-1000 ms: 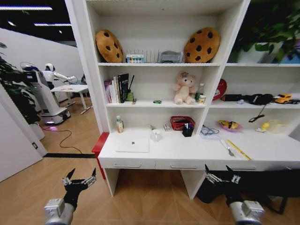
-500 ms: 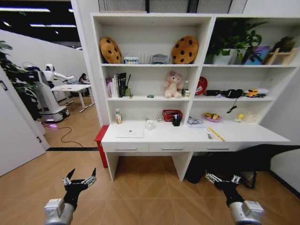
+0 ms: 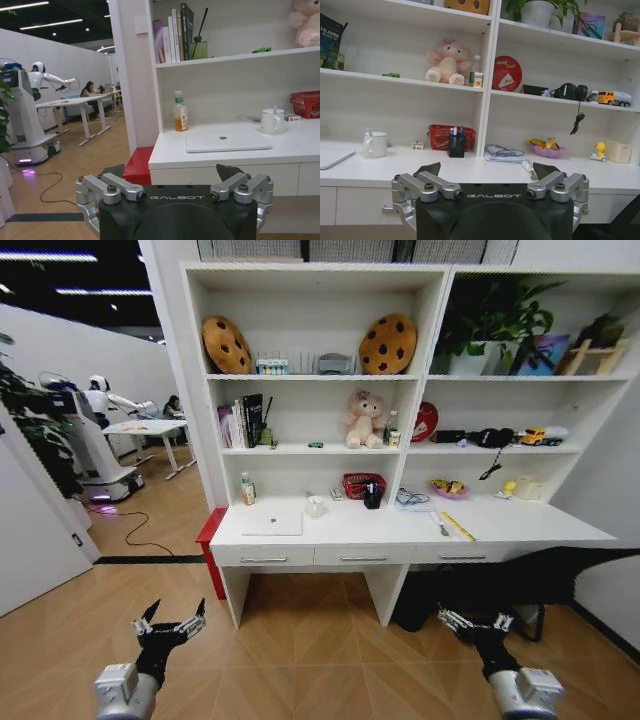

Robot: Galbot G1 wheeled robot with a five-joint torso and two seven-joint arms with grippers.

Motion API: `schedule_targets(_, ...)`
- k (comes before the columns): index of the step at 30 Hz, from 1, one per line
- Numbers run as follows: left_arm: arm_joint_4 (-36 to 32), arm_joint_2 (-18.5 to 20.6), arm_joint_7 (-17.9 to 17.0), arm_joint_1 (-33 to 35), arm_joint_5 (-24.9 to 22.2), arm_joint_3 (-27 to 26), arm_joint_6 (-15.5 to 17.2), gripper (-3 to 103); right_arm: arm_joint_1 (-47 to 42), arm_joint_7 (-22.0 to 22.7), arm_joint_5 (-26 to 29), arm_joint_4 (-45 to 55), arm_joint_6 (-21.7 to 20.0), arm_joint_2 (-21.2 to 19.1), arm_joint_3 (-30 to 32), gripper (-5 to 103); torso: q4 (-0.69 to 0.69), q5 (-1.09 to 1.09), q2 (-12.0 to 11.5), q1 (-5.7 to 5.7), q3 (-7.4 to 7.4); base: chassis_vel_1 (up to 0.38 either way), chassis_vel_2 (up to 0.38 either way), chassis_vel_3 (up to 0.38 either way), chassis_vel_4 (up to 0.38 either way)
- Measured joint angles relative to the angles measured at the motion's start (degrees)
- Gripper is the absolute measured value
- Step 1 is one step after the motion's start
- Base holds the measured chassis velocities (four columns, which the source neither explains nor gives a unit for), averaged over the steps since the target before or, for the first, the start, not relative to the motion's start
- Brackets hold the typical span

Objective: Organize the objects on the table.

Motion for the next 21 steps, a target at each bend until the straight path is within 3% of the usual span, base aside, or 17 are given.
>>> schedule_targets(21, 0.0, 0.0, 0.0, 0.0, 0.0, 0.0, 0.0, 100, 0.0, 0.0, 0.0, 0.0, 0.0, 0.0, 0.0, 100, -0.01, 0.00, 0.0, 0.00, 0.00, 0.000, 0.000, 0.000, 0.000)
